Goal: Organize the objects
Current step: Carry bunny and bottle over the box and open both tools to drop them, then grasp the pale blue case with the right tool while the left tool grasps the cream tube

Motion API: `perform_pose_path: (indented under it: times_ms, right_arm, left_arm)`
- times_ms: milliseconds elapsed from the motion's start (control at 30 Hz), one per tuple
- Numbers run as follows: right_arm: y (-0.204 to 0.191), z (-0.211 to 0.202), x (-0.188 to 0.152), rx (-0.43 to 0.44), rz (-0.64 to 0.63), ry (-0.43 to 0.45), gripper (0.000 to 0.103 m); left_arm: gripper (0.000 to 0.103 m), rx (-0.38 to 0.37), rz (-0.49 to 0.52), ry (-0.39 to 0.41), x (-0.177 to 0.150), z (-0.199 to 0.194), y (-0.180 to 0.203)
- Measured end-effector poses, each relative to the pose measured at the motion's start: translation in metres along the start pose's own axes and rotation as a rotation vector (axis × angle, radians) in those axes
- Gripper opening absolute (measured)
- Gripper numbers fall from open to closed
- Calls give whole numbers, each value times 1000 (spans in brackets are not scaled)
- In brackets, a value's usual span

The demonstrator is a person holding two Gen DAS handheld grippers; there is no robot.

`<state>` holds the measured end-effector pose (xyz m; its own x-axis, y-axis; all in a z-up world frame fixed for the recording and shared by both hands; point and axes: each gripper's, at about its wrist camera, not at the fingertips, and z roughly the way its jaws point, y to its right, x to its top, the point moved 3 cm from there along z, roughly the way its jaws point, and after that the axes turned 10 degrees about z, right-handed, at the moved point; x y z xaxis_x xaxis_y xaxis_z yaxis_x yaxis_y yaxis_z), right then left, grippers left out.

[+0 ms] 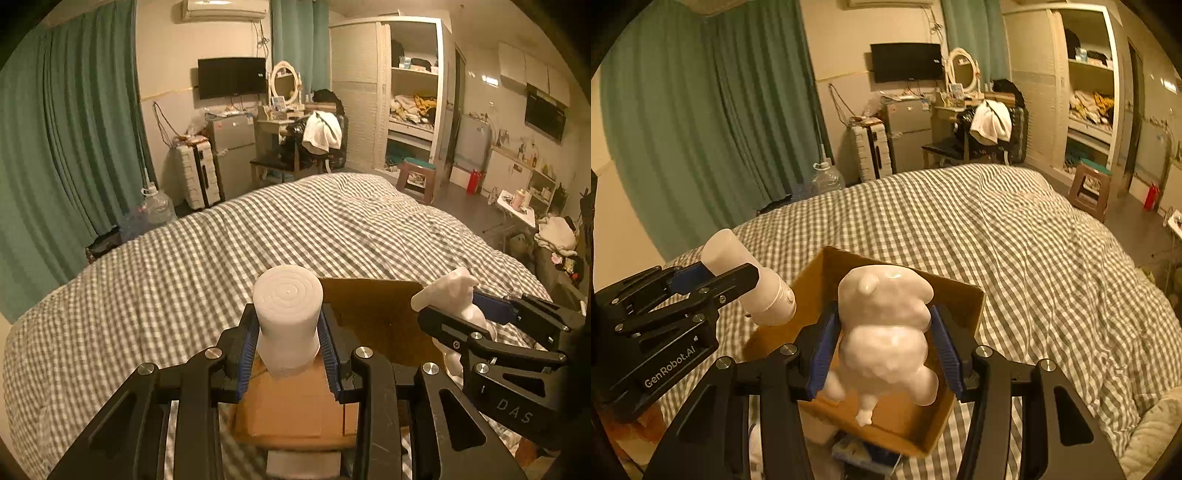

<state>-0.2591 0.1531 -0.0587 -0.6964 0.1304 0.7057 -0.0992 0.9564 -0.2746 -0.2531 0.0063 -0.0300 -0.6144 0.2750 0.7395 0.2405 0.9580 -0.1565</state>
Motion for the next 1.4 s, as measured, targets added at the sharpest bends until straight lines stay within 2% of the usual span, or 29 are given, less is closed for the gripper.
perform_pose_path:
  times_ms: [300,533,633,667,767,867,1000,1100,1267,1400]
  right_arm:
    - [26,62,-19,-37,18,-81,50]
    - [33,73,-26,-19,37,-88,50]
    - [29,57,-22,-9,49,-66,54]
    - [28,52,-20,-6,52,-54,58]
    - [26,29,-10,0,67,-15,61]
    - [23,3,-1,-18,67,19,68]
    - [15,-33,4,-50,50,58,74]
    - [11,-57,2,-75,27,76,81]
    - [13,-101,-12,-96,21,105,90]
    - [15,-127,-24,-107,19,127,91]
  left_arm:
    - [33,-60,39,-83,-23,58,12]
    - [33,-74,49,-100,-28,65,10]
    - [37,-77,33,-103,-29,55,7]
    - [48,-74,26,-99,-28,48,6]
    - [69,-55,10,-66,-22,25,0]
    - [82,-32,12,-27,-13,-4,-3]
    - [84,0,14,20,-9,-45,-5]
    - [97,30,9,35,-10,-70,-8]
    - [100,68,-22,57,-23,-104,-13]
    - [101,73,-44,38,-45,-117,-16]
